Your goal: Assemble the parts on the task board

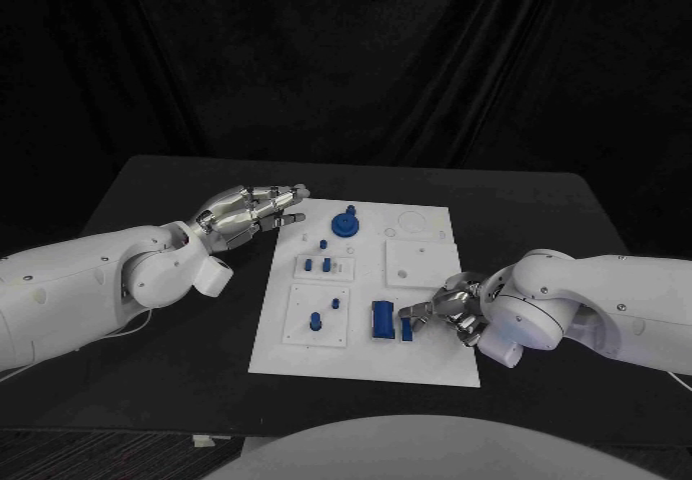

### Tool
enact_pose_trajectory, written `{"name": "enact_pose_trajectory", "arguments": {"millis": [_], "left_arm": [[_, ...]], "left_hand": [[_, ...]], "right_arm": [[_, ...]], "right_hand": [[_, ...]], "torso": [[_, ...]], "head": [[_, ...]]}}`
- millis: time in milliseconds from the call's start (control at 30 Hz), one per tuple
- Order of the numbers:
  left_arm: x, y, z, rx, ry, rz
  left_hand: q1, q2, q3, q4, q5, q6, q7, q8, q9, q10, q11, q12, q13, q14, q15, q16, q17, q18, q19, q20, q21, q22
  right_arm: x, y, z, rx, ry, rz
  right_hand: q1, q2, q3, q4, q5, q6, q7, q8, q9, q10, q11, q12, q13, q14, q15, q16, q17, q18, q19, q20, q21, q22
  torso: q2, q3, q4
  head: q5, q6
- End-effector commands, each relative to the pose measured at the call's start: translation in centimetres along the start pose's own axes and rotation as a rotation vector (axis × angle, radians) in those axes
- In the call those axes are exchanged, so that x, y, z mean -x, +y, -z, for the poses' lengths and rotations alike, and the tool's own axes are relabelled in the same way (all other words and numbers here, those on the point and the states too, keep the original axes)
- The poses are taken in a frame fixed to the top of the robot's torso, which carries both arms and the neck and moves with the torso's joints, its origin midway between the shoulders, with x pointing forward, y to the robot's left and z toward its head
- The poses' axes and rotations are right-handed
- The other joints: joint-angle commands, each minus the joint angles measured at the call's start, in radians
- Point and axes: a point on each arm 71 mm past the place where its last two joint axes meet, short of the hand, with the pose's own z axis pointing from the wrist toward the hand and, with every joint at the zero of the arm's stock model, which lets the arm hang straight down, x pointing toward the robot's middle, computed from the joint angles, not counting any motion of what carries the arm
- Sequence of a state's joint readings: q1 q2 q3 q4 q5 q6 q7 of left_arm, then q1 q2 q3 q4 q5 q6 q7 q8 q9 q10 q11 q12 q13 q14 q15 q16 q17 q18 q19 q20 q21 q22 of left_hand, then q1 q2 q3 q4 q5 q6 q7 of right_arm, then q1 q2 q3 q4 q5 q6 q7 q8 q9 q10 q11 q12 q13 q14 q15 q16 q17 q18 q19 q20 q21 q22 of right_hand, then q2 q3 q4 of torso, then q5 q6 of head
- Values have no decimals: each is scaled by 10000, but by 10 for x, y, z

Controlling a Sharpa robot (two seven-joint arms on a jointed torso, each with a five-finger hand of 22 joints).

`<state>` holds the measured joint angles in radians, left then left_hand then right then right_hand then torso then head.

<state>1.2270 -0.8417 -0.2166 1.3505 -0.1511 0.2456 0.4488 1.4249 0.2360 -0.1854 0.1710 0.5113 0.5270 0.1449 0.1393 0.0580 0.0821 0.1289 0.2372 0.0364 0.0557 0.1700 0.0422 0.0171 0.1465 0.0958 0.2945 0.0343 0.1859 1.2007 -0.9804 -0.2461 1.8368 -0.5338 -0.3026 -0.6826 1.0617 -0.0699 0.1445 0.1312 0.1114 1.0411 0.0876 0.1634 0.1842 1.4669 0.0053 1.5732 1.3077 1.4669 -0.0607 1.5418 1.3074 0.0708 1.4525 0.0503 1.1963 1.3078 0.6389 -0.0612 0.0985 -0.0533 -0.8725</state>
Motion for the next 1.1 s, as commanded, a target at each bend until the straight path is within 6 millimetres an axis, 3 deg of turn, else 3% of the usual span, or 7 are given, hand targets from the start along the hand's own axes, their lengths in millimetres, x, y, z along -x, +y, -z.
{"name": "enact_pose_trajectory", "arguments": {"millis": [33,233,400,467,733,967,1100], "left_arm": [[-1,-1,0,-154,63,116],[0,-1,1,-160,37,108],[-1,-1,0,-155,49,112],[-1,-1,0,-153,53,114],[-1,-1,1,-145,55,117],[-1,-1,0,-138,73,123],[-1,-1,0,-134,80,125]], "left_hand": [[1,67,34,-3,48,-9,60,37,8,46,27,53,16,-8,49,64,12,-57,61,-6,46,18],[1,65,35,-4,50,-2,61,41,9,51,28,60,17,-6,49,65,13,-58,69,-5,49,28],[1,65,35,-4,50,-2,61,41,9,51,28,60,17,-6,49,65,13,-58,69,-5,49,28],[1,65,35,-4,50,-2,61,41,9,51,28,60,17,-6,49,65,13,-58,69,-5,49,28],[1,65,35,-4,50,-2,61,41,9,51,28,60,17,-6,49,65,13,-58,69,-5,49,28],[5,62,39,-9,56,7,65,48,10,52,34,54,14,-4,51,69,13,-60,77,-5,52,27],[5,62,39,-9,56,7,65,48,10,52,34,54,14,-4,51,69,13,-60,77,-5,52,27]], "right_arm": [[1,0,4,433,-395,777],[8,10,18,1924,-1503,2137],[10,16,23,2506,-2102,3906],[9,16,23,2546,-2180,4554],[2,10,17,2332,-2178,5964],[-3,6,14,2183,-2120,6386],[-5,5,12,2110,-2044,6496]], "right_hand": [[-93,26,-142,95,-58,-61,-2,57,0,1039,37,-24,2631,861,37,-74,1746,61,-29,12,-69,1609],[478,151,-242,-11,359,165,-112,447,224,1039,-54,-24,2631,869,-37,-57,1784,62,-21,-41,-59,1613],[1197,149,-511,-211,490,30,-248,1488,978,1039,-177,-24,2631,871,-152,-51,1802,72,-51,-155,-128,1597],[1510,202,-1109,120,213,-1116,-369,3801,2867,1039,-277,-24,2631,872,-342,-54,1800,77,-75,-198,-225,1579],[1774,144,-1420,893,-126,-2123,-674,6447,5200,1039,-545,-24,2631,874,-442,-56,1805,72,-31,-394,-208,1597],[1791,-137,-1479,1509,-580,-2344,-889,7738,6591,1039,-690,-24,2631,871,-572,-69,1785,88,-45,-526,-295,1582],[1608,-284,-1523,1603,-618,-2346,-944,8018,6933,1039,-764,-24,2631,865,-619,-82,1759,93,-60,-571,-344,1572]], "torso": [[0,1,3],[4,2,-2],[5,5,0],[1,8,-4],[-2,-2,6],[7,0,4],[10,2,0]], "head": [[7,-2],[-5,-2],[-18,-2],[-14,-2],[3,-2],[-4,-2],[-2,-2]]}}
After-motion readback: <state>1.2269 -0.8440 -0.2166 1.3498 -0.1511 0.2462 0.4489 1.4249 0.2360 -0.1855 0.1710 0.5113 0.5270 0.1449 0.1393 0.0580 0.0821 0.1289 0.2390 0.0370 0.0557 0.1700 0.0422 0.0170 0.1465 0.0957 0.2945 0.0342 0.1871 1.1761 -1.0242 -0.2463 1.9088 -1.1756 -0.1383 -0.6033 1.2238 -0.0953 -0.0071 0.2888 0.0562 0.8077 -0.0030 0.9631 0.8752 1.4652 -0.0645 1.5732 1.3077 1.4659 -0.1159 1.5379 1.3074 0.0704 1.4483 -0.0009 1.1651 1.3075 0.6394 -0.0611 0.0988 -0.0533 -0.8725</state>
